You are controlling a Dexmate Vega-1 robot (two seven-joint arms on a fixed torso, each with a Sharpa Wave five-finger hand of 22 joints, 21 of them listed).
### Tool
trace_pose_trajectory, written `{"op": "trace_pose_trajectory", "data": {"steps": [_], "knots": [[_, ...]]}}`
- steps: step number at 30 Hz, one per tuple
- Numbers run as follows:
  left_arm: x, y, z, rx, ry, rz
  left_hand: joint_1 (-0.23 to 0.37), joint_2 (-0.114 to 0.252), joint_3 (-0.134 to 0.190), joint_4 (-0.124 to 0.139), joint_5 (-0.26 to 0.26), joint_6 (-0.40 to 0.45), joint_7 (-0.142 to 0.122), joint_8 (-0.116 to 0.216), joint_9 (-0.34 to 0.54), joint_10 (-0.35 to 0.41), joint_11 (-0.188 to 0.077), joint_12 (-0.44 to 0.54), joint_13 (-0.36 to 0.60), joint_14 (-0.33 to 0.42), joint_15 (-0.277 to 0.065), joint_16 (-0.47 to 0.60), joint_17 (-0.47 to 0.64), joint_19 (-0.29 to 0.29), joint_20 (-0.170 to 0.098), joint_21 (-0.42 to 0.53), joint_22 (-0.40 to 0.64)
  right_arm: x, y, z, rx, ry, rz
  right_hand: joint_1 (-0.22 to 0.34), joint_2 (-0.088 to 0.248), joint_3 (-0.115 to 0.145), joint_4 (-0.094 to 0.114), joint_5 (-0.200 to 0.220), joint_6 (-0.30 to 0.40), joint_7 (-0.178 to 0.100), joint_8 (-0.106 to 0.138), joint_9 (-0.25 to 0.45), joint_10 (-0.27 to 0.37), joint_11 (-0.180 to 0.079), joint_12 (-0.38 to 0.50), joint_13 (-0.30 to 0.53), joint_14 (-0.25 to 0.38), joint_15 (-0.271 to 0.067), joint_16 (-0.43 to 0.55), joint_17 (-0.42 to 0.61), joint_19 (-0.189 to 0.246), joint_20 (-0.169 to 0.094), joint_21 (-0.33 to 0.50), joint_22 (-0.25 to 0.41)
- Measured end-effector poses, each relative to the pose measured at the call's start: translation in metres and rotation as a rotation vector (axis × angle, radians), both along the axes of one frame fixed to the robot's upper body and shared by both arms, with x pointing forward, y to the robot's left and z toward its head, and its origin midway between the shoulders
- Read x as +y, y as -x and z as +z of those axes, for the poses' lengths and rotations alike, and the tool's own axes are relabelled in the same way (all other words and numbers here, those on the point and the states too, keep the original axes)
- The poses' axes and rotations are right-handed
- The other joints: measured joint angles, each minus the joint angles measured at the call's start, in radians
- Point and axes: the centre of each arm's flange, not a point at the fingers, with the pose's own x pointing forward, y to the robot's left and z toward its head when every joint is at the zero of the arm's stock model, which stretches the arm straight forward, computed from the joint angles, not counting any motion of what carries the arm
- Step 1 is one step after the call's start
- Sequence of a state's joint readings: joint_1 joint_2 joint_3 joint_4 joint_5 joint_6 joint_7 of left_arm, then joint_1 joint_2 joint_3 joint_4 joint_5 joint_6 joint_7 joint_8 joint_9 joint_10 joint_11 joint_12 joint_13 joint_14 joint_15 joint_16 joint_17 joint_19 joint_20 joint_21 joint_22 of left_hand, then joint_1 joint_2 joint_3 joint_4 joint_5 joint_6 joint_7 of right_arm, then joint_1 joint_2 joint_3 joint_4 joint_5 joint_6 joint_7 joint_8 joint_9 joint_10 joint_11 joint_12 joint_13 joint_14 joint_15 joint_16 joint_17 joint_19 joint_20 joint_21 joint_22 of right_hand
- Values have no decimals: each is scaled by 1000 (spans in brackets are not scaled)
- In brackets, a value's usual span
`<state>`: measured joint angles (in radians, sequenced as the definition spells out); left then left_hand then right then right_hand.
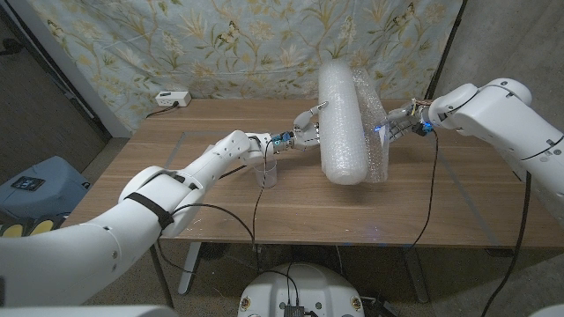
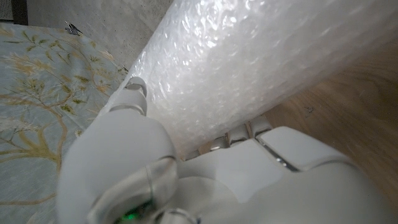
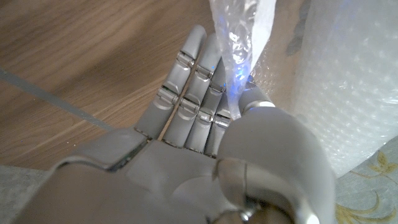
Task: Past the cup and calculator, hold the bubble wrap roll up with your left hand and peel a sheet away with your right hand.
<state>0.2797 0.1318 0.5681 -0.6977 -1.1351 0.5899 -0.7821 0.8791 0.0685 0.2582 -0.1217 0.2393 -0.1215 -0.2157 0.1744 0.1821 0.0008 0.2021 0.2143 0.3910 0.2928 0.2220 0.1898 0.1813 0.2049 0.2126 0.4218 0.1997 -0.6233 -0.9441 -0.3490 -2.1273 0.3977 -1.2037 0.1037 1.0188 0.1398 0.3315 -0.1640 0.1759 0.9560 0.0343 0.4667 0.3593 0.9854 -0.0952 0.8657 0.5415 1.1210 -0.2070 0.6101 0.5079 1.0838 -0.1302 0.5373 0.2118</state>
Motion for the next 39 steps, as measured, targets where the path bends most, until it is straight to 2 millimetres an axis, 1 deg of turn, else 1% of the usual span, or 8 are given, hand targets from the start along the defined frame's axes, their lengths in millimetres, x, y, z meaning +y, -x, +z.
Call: {"op": "trace_pose_trajectory", "data": {"steps": [4,8,10,11,14,23,26,39], "knots": [[3,-5,-4,16,14,-5,-34,20,-20,-19,-19,-48,0,7,-1,-19,5,14,-88,-7,3,0,0,14,2,-45,0,-1,-2,1,19,4,-2,0,0,0,0,0,0,0,0,1,0,0,4,0,0,0,-4,4,0,0,0,0],[6,-7,-4,18,37,-13,-54,22,-22,-21,-26,-48,0,7,-5,-30,5,21,-130,-7,3,0,0,38,3,-80,3,-2,-5,1,38,8,-4,2,1,3,-3,0,0,0,0,5,0,0,4,0,0,0,-6,7,0,0,8,0],[9,-9,-10,31,42,-8,-61,28,-19,-24,-27,-48,0,7,-5,-30,5,24,-142,-7,3,0,0,48,0,-93,3,-3,-6,1,43,10,-7,8,0,7,-1,-3,0,0,0,5,0,0,4,3,5,-2,-8,9,0,0,8,0],[10,-9,-14,37,43,-7,-62,29,-18,-25,-29,-48,0,7,-5,-30,5,24,-145,-7,3,0,0,51,0,-97,3,-3,-6,2,46,12,-8,8,0,7,-1,-3,0,0,0,5,0,0,4,4,5,-2,-8,9,0,0,8,0],[11,-9,-10,28,57,-12,-68,35,-17,-26,-32,-48,0,7,-5,-35,10,24,-150,-7,3,0,0,53,2,-104,3,-4,-7,2,52,14,-10,8,0,7,-1,-3,0,0,0,9,-4,4,4,4,5,-2,-8,12,-1,0,9,0],[13,-10,-11,25,70,-17,-76,43,-12,-25,-32,-48,0,7,-5,-35,10,24,-150,-7,3,0,0,53,2,-112,4,-6,-8,2,63,17,-17,10,1,7,-1,-4,-1,0,-2,10,-4,4,4,4,6,-1,-19,19,-4,-4,15,0],[13,-10,-10,25,74,-19,-76,43,-13,-25,-32,-48,0,7,-5,-35,10,27,-154,-7,3,0,0,53,2,-112,8,-7,-8,2,64,17,-18,10,1,11,3,-4,-1,0,-2,10,-4,4,4,4,9,-2,-22,23,-4,-4,21,0],[14,-9,-10,28,95,-28,-76,43,-8,-29,-32,-48,0,7,-5,-27,10,31,-154,-7,3,0,0,52,2,-120,8,-11,-10,3,67,21,-29,11,0,11,3,-7,-1,-1,-3,10,-4,4,8,4,10,-3,-31,34,-8,-8,32,0]]}}
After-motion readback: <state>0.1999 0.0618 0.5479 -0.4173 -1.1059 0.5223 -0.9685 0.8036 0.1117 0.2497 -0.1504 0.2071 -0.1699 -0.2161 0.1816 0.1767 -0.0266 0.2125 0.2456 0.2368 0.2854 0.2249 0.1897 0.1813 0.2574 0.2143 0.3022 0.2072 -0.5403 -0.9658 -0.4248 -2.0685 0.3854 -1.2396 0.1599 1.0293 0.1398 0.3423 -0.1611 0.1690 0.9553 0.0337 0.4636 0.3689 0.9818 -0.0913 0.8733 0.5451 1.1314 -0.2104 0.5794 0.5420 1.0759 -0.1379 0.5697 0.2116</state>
